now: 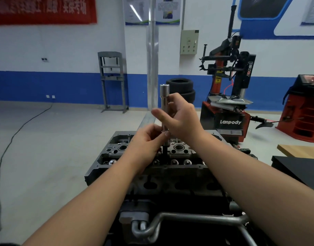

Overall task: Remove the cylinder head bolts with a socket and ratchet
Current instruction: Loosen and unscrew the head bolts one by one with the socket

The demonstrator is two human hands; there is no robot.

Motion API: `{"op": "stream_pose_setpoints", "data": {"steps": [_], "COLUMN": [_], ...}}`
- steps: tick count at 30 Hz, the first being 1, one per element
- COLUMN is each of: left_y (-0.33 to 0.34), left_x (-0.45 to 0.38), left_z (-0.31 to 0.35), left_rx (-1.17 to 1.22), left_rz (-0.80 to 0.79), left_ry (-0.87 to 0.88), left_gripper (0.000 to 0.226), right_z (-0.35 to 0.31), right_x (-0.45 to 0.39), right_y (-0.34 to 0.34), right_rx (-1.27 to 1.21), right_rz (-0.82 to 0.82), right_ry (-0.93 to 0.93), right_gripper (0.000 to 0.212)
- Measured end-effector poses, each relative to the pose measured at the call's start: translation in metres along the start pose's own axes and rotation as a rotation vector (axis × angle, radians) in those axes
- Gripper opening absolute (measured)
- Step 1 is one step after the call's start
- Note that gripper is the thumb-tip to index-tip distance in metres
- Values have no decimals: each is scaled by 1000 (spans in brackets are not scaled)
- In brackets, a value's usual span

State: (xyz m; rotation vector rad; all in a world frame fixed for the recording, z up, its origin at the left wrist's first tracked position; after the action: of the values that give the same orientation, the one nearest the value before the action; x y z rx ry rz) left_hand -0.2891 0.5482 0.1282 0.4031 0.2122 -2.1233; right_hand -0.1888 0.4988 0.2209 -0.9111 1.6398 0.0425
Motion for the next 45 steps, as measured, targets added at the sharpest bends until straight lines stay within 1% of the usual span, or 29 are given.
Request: {"op": "stream_pose_setpoints", "data": {"steps": [2, 6, 9, 11, 13, 15, 17, 18, 20, 22, 25, 27, 30, 34, 36, 38, 40, 42, 44, 45], "left_y": [-2, 0, 3, 4, 2, -2, -5, -6, -3, 1, 3, 1, -3, -5, -3, 1, 2, 1, -3, -6], "left_x": [-2, -4, -5, -3, -3, -4, -4, -4, -4, -2, 1, 1, 0, -1, -1, 0, 0, 0, -1, -1], "left_z": [-1, -4, -9, -8, -6, -5, -3, -3, -4, -6, -5, -2, -1, -3, -4, -5, -5, -4, -3, -3], "left_rx": [-2, 58, 109, 114, 70, 23, 8, 5, 22, 50, 60, 65, 57, 58, 92, 115, 128, 127, 83, 57], "left_rz": [42, -1, -59, -77, -63, -19, 34, 43, 12, -40, -87, -57, 1, 25, 2, -55, -95, -76, -15, 21], "left_ry": [10, -26, -78, -81, -57, -29, -7, -4, -29, -77, -89, -64, -35, -28, -53, -87, -101, -86, -49, -33], "left_gripper": [12, 5, 25, 27, 22, 15, 21, 23, 20, 23, 28, 26, 33, 32, 22, 24, 26, 24, 24, 24], "right_z": [2, 9, 14, 15, 14, 14, 15, 16, 17, 15, 15, 14, 11, 13, 15, 16, 16, 17, 14, 13], "right_x": [-5, -5, 0, 1, 3, 5, 6, 7, 10, 11, 13, 13, 13, 13, 14, 14, 15, 15, 14, 14], "right_y": [3, 14, 18, 18, 18, 17, 14, 13, 14, 14, 13, 13, 10, 13, 17, 20, 20, 19, 19, 19], "right_rx": [-16, -130, -175, -168, -155, -146, -147, -144, -114, -75, -74, -81, -57, -48, -83, -75, -62, -88, -111, -108], "right_rz": [32, -1, -21, -23, -39, -37, -6, 6, 15, 4, -8, -9, 25, 37, 17, -16, -32, -40, -42, -38], "right_ry": [1, 30, 44, 37, 23, 10, 5, 6, 15, 21, 17, -10, -49, -25, 24, 53, 57, 50, 28, 13], "right_gripper": [28, 31, 31, 38, 45, 40, 28, 26, 31, 38, 32, 33, 33, 35, 37, 42, 40, 42, 44, 41]}}
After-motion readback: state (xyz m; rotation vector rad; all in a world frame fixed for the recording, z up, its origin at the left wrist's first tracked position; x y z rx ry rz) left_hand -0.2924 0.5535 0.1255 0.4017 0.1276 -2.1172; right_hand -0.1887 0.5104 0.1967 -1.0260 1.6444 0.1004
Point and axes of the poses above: each hand's wrist, its own x-axis away from the middle knuckle, its own y-axis out of the palm, z = x × y, the point moved 8 cm from there along -x, towards the middle knuckle, and after that the axes turned 9 degrees about x, right-handed, at the moved point
